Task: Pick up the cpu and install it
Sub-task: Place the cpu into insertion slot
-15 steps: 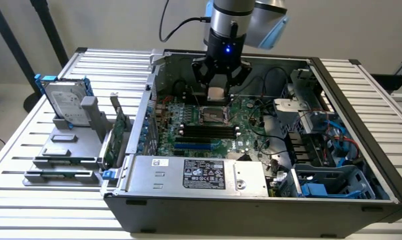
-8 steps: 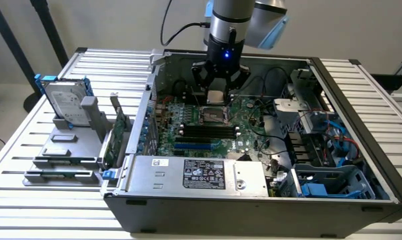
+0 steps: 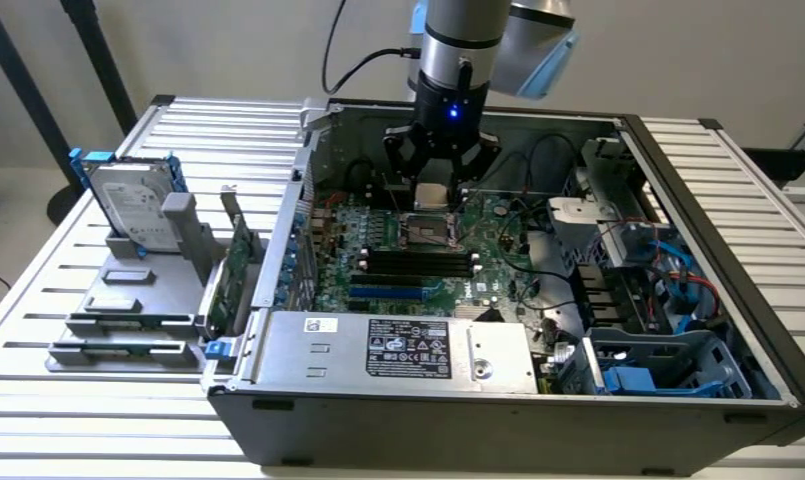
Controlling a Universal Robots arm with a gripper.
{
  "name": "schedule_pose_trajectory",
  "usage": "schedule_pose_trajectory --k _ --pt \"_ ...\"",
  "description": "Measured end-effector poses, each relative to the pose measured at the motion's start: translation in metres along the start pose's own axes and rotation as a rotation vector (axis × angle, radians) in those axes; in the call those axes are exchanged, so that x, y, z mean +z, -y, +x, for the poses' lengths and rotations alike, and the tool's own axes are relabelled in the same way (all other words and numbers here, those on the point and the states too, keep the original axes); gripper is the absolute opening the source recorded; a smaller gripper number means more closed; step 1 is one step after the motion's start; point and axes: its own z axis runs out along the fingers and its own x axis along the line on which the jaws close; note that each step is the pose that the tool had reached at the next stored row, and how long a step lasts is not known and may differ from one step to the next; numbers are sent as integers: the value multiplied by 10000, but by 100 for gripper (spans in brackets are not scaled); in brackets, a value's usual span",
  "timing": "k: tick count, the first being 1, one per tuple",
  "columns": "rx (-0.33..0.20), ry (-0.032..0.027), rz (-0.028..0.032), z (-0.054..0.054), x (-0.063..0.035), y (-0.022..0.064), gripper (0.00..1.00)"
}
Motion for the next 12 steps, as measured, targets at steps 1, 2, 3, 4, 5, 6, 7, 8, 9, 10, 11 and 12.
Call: schedule_pose_trajectory --k 1,2,3,4,5,6,7,8,9,10,11,12 --pt "0 0 0 0 0 0 55" --pt "0 0 0 0 0 0 55" --pt "0 0 0 0 0 0 55" --pt "0 0 0 0 0 0 55" --pt "0 0 0 0 0 0 55" --pt "0 0 0 0 0 0 55" --pt "0 0 0 0 0 0 55" --pt "0 0 0 0 0 0 55" --pt "3 4 -1 4 3 0 55" --pt "41 12 0 13 11 0 55" --pt "121 18 11 18 19 1 55" --pt "211 25 18 22 27 2 55"
